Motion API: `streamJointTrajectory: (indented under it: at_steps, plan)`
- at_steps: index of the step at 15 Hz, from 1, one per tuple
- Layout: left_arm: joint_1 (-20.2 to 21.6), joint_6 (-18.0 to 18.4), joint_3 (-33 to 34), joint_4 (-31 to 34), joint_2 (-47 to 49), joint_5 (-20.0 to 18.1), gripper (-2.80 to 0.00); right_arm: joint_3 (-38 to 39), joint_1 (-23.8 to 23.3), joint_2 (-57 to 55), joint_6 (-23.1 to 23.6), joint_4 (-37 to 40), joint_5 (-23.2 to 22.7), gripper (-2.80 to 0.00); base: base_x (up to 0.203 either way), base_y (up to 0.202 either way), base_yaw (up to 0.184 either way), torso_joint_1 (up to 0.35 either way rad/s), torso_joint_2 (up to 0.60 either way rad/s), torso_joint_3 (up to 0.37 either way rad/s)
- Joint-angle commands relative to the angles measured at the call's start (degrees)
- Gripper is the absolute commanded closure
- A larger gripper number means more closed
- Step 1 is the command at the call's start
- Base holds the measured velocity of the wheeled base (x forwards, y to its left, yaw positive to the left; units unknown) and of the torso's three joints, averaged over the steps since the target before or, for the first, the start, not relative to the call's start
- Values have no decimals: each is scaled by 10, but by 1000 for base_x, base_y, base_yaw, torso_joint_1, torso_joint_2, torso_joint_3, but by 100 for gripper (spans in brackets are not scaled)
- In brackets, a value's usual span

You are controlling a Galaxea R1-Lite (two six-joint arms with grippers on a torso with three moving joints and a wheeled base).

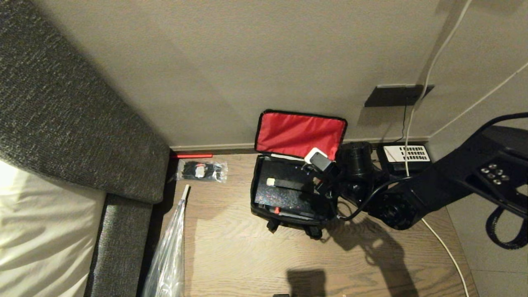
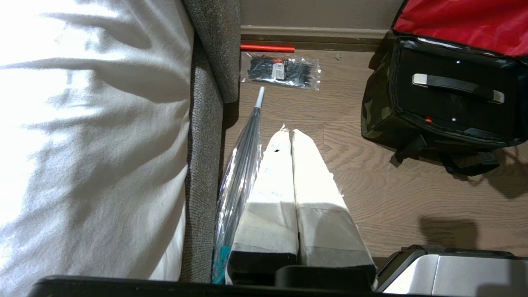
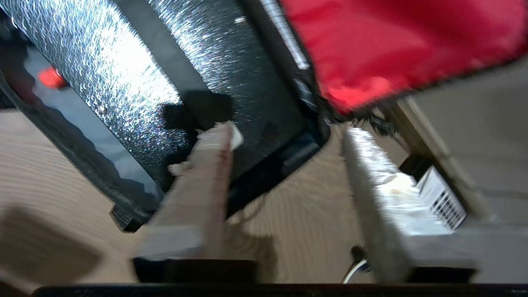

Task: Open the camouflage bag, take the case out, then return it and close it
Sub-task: Grip the handle

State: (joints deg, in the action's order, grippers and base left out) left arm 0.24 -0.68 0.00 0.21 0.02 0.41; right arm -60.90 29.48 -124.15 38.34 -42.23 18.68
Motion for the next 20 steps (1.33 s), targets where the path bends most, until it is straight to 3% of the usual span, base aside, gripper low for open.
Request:
streamJointTrajectory:
  at_steps: [1,3,7,10,12,14,16,20]
  plan:
    - [0,0,2,0,0,0,0,0,21,-72,37,-40,17,-280,0,0,0,0,0,0]
    - [0,0,2,0,0,0,0,-10,38,-117,66,-118,31,-280,0,0,0,0,0,0]
    - [0,0,2,0,0,0,0,-21,54,-148,263,-216,74,-280,0,0,0,0,0,0]
    - [0,0,2,0,-1,0,0,-29,56,-181,338,-276,126,-280,0,0,0,0,0,0]
    - [0,0,2,0,-1,0,0,-28,64,-195,352,-284,135,-280,0,0,0,0,0,0]
    - [0,0,2,0,-1,0,0,-44,72,-212,373,-292,196,-280,0,0,0,0,0,0]
    - [0,0,2,0,0,0,0,-72,85,-237,369,-308,230,-280,0,0,0,0,0,0]
    - [0,0,2,0,0,0,0,-128,90,-277,351,-321,244,-280,0,0,0,0,0,0]
